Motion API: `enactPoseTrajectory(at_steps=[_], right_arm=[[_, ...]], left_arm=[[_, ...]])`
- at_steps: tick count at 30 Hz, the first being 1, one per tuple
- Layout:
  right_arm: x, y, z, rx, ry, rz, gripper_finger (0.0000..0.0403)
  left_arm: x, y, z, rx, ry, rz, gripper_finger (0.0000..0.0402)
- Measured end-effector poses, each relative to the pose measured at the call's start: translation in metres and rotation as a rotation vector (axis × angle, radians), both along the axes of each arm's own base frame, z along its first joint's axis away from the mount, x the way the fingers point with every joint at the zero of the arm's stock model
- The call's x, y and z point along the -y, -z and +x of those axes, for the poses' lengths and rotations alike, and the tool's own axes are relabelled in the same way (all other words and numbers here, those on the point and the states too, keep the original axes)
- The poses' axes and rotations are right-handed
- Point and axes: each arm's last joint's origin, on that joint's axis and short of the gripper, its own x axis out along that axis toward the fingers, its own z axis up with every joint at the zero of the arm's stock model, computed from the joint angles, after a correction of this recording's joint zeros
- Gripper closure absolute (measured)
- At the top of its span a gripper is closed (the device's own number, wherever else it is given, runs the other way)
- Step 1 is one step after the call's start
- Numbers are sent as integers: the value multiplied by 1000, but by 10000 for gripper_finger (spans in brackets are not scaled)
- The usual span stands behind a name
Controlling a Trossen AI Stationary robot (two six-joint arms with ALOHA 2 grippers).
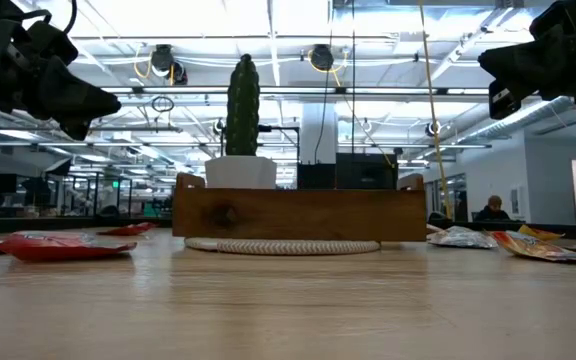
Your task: Pick & Place Tea
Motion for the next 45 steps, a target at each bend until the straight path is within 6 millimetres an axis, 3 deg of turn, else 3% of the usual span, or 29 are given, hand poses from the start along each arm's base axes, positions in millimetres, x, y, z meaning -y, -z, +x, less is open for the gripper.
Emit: enactPoseTrajectory(at_steps=[32, 45], right_arm=[[0, -7, -1, 64, -9, 51, 403], [-1, 0, 0, -6, -34, 16, 403]], left_arm=[[0, 0, 0, 0, 0, 0, 344], [0, 0, 0, 0, 0, 0, 344]])
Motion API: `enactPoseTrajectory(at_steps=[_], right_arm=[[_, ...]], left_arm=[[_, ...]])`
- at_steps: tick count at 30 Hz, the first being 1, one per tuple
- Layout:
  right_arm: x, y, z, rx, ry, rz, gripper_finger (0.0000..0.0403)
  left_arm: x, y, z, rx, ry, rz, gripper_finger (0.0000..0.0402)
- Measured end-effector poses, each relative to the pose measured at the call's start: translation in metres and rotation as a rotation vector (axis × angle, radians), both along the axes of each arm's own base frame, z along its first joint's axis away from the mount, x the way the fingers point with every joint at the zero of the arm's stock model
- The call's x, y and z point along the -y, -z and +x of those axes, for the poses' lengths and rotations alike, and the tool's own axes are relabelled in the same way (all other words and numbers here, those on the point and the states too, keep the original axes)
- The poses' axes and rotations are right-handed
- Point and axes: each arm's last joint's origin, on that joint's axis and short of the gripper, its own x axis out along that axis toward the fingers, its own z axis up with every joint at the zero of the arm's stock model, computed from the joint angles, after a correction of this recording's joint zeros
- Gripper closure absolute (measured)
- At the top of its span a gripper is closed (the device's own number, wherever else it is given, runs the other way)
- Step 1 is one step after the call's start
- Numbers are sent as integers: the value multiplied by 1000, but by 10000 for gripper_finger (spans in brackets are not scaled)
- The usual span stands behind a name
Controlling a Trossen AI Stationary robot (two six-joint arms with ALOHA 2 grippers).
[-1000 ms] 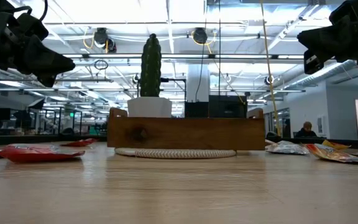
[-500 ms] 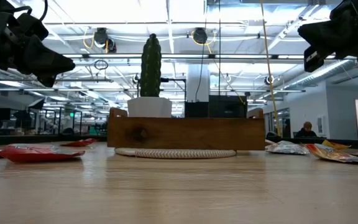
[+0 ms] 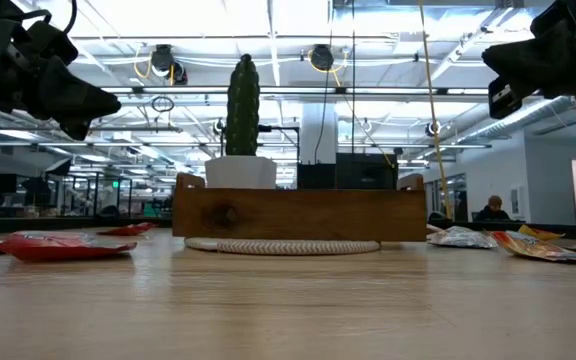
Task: Pick & Place Tea
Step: Put the brown tea bag into the right section of the wooden organizer
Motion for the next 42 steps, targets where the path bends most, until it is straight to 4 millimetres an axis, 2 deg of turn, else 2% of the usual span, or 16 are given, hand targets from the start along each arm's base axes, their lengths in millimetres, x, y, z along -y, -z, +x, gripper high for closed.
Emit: enactPoseTrajectory(at_steps=[5, 9, 12, 17, 22, 26, 30, 34, 38, 42], right_arm=[[0, 3, 2, -37, 10, 0, 403], [5, 4, 5, -55, 173, 24, 396], [7, 7, 8, -98, 245, 14, 367], [8, 13, 16, -210, 265, 13, 284], [11, -11, 27, -267, 377, -17, 213], [16, -34, 40, -456, 503, -74, 190], [30, -48, 55, -741, 649, -58, 186], [53, -47, 68, -958, 703, -1, 186], [78, -33, 83, -1058, 659, 122, 186], [98, -16, 97, -1103, 668, 111, 186]], left_arm=[[0, 0, 0, 0, 0, 0, 344], [0, 0, 0, 0, 0, 0, 344], [0, 0, 0, 0, 0, 0, 344], [0, 0, 0, 0, 0, 0, 344], [0, 0, 0, 0, 0, 0, 344], [0, 0, 0, 0, 0, 0, 344], [0, 0, 0, 0, 0, 0, 344], [0, 0, 0, 0, 0, 0, 344], [0, 0, 0, 0, 0, 0, 344], [0, 0, 0, 0, 0, 0, 344]])
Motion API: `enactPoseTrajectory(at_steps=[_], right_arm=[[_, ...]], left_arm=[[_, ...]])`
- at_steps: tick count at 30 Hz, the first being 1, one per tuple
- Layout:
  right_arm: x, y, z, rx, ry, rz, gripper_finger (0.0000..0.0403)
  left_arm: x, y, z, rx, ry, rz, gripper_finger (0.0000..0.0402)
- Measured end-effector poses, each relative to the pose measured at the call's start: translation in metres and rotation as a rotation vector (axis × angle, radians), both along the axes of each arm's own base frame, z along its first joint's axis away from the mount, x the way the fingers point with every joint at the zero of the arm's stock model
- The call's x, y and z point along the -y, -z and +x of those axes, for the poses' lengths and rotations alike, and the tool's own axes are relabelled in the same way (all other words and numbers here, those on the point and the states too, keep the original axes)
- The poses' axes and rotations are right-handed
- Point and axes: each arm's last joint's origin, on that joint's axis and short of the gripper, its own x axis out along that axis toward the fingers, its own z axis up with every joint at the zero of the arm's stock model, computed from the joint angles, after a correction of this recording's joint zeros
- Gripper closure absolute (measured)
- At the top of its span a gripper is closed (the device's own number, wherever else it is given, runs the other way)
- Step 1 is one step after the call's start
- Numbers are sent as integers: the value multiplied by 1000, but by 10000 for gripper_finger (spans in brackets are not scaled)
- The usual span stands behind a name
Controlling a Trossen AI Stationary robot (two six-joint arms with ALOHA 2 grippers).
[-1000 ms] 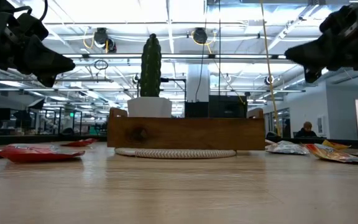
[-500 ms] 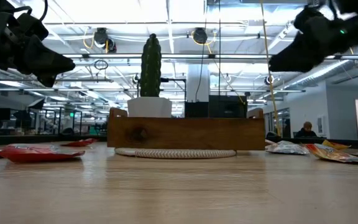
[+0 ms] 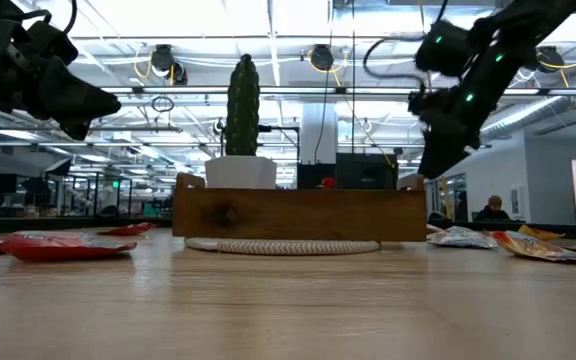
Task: Pick & Place Tea
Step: Put the brown tea bag into the right section of the wooden organizer
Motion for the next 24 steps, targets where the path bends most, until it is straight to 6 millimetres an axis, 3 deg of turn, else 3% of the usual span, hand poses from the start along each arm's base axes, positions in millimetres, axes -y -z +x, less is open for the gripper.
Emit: enactPoseTrajectory(at_steps=[7, 12, 18, 24], right_arm=[[29, 22, 18, -97, 43, 26, 186], [45, 14, 42, -208, 33, 79, 186], [43, 8, 68, -391, -56, 60, 186], [41, 26, 73, -557, -74, 62, 186]], left_arm=[[0, 0, 0, 0, 0, 0, 344], [0, 0, 0, 0, 0, 0, 344], [0, 0, 0, 0, 0, 0, 344], [0, 0, 0, 0, 0, 0, 344]])
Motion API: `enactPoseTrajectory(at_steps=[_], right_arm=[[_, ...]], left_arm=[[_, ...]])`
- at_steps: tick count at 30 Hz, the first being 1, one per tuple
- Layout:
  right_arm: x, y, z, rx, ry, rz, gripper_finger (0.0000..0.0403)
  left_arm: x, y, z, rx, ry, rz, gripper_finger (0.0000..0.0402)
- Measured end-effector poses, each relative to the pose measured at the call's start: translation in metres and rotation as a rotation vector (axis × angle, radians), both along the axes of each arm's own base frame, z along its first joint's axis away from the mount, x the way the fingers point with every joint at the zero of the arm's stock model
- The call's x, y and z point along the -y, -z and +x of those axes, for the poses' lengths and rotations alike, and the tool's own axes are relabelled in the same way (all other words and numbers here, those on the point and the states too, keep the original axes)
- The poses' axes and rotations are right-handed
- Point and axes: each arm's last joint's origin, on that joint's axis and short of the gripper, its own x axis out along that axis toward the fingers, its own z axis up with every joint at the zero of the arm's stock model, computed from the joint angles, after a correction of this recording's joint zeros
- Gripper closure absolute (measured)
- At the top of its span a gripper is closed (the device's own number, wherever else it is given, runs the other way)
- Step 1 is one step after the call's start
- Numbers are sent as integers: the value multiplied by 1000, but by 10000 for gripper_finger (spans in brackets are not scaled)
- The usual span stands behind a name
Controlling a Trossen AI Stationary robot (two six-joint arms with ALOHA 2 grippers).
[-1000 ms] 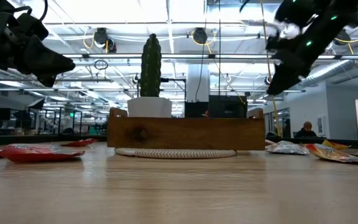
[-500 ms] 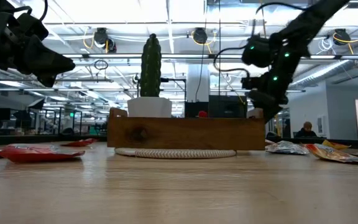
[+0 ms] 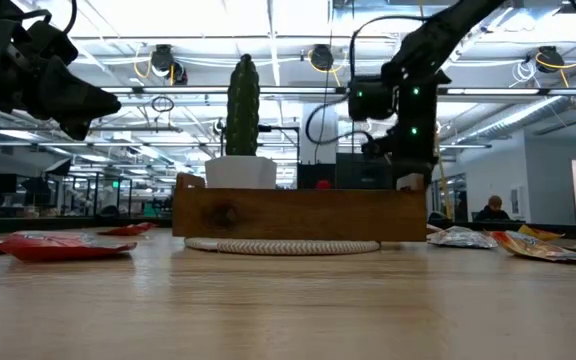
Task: Pick & Place Tea
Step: Put the brown tea bag into the right section of the wooden organizer
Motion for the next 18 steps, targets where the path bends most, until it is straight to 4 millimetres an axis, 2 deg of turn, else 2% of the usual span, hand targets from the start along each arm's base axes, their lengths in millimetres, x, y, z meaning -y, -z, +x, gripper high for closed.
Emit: enactPoseTrajectory(at_steps=[7, 18], right_arm=[[2, 22, 4, -73, 4, 15, 186], [4, 30, 5, -93, 28, 14, 186]], left_arm=[[0, 0, 0, 0, 0, 0, 344], [0, 0, 0, 0, 0, 0, 344]])
